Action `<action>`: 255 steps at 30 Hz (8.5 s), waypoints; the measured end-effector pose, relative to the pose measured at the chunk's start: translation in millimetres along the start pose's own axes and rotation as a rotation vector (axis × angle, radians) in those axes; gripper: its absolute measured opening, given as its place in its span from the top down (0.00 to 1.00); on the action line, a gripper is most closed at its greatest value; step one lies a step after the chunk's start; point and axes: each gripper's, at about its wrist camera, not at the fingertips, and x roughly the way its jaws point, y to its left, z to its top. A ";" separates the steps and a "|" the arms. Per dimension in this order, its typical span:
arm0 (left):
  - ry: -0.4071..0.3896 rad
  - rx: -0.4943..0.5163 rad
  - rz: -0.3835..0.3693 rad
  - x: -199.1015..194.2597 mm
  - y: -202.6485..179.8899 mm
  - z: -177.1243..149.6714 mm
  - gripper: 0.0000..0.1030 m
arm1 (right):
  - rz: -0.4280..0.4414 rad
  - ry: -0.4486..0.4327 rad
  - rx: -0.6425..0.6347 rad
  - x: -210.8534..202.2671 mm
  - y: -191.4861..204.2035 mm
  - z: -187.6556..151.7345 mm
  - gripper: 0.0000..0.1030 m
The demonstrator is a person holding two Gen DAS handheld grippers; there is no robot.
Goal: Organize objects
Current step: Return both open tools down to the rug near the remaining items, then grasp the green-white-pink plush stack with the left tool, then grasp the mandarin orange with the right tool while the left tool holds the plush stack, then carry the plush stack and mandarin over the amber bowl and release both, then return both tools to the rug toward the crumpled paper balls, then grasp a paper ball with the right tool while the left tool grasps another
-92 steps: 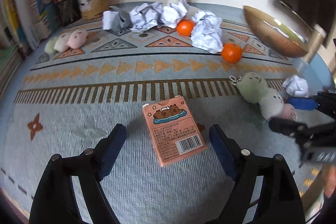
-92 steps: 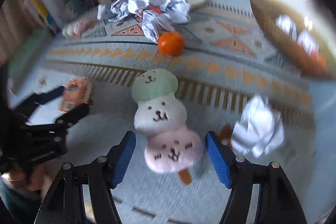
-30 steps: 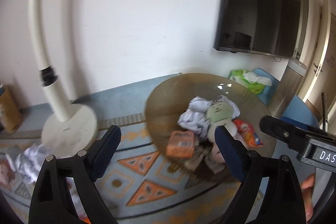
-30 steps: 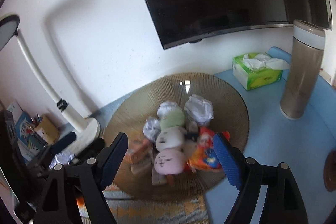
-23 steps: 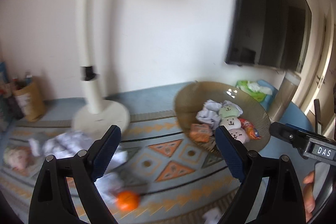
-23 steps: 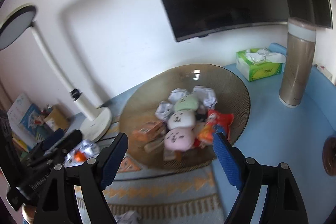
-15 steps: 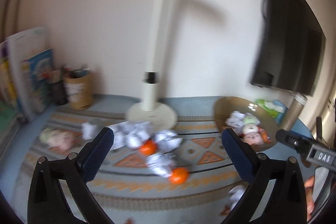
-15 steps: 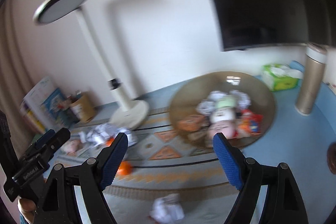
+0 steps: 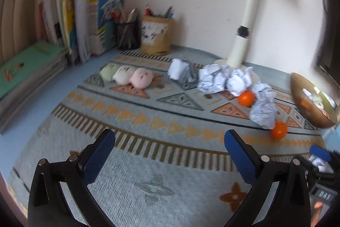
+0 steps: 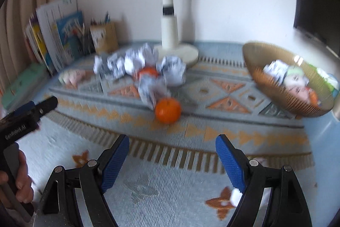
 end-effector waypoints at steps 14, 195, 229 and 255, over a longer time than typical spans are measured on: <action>0.030 -0.064 -0.047 6.1 9.7 -2.4 0.01 | -0.052 0.044 0.054 18.3 -11.4 -4.2 0.14; 0.075 0.044 -0.185 24.0 -53.2 4.4 0.01 | 0.088 -0.161 0.319 -47.8 -151.3 -24.0 0.20; 0.151 0.206 -0.132 31.2 -82.4 -6.2 0.01 | -0.071 -0.141 0.250 -43.0 -135.5 -23.4 0.00; 0.243 0.111 -0.240 99.3 -165.8 33.7 0.43 | -0.059 0.091 0.114 -27.5 -99.3 -42.4 0.25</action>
